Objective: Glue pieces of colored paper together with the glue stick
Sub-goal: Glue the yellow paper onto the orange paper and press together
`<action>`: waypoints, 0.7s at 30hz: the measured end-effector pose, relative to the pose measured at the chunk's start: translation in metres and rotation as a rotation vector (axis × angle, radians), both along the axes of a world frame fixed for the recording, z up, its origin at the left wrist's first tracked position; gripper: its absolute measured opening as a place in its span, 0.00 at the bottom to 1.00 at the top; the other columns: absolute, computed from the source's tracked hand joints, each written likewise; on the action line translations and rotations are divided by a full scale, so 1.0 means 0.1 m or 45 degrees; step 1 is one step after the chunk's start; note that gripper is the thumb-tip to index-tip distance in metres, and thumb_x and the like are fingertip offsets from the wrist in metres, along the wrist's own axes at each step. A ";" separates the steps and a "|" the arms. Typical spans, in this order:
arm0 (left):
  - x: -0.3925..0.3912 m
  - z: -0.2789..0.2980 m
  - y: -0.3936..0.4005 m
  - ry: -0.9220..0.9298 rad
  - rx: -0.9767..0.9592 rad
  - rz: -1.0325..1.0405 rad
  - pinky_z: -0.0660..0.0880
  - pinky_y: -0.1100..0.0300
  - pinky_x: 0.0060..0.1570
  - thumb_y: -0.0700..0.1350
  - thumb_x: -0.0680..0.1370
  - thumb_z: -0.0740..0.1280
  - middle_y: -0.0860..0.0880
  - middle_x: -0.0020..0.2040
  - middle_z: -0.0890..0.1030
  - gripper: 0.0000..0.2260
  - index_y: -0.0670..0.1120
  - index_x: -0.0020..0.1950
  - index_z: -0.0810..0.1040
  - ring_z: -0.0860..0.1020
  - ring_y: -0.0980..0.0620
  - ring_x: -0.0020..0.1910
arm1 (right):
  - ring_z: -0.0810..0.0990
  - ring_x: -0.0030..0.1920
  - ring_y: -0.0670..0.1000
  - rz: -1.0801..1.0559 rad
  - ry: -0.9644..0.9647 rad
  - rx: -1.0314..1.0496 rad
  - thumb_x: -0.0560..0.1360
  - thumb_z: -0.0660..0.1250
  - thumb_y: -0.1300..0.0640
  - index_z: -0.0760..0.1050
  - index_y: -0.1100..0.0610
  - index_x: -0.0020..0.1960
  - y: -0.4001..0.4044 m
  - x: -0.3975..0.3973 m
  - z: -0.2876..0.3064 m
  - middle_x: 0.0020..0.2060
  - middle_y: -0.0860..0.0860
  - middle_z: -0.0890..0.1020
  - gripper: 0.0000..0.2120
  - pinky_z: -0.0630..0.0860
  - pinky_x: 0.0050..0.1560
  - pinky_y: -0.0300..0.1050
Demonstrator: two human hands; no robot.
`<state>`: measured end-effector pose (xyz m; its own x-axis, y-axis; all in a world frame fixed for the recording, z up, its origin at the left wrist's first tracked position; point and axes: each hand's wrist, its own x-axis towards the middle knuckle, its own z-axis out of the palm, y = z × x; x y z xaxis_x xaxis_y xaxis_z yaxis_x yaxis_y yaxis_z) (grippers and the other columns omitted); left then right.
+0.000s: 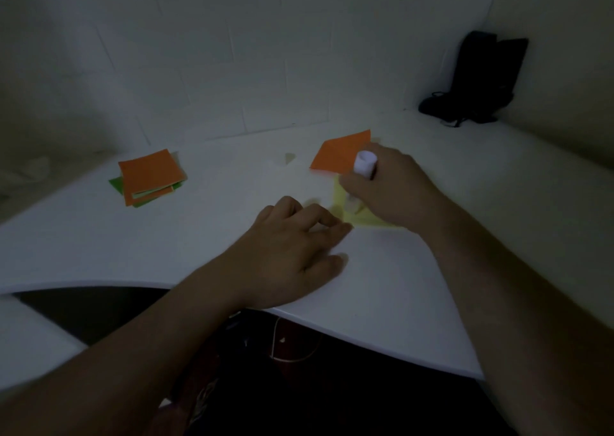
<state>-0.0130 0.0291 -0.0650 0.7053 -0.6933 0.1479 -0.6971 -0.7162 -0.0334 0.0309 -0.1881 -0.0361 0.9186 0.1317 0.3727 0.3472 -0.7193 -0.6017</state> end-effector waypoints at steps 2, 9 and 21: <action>0.00 0.00 0.00 -0.010 0.007 -0.006 0.68 0.47 0.62 0.67 0.83 0.44 0.58 0.72 0.68 0.29 0.58 0.81 0.63 0.67 0.48 0.60 | 0.66 0.31 0.44 0.013 0.045 0.001 0.77 0.68 0.51 0.63 0.51 0.36 0.05 0.01 -0.03 0.32 0.45 0.69 0.17 0.62 0.33 0.43; 0.00 0.00 0.00 0.001 -0.010 -0.007 0.68 0.49 0.62 0.67 0.82 0.44 0.58 0.71 0.68 0.30 0.59 0.81 0.63 0.65 0.50 0.58 | 0.64 0.30 0.44 0.035 0.060 0.046 0.75 0.68 0.52 0.62 0.50 0.36 0.19 0.07 -0.06 0.30 0.45 0.68 0.16 0.64 0.34 0.45; -0.07 0.06 -0.01 0.018 -0.008 0.039 0.67 0.45 0.66 0.68 0.81 0.44 0.52 0.76 0.64 0.30 0.59 0.80 0.63 0.65 0.44 0.65 | 0.72 0.31 0.35 -0.135 -0.084 0.274 0.79 0.69 0.47 0.66 0.44 0.38 0.10 0.10 0.04 0.33 0.43 0.74 0.15 0.64 0.32 0.32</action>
<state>-0.0201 0.0283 -0.0592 0.7283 -0.6704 0.1420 -0.6751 -0.7375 -0.0196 0.0414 -0.1781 -0.0320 0.8959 -0.0528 0.4411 0.3202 -0.6114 -0.7236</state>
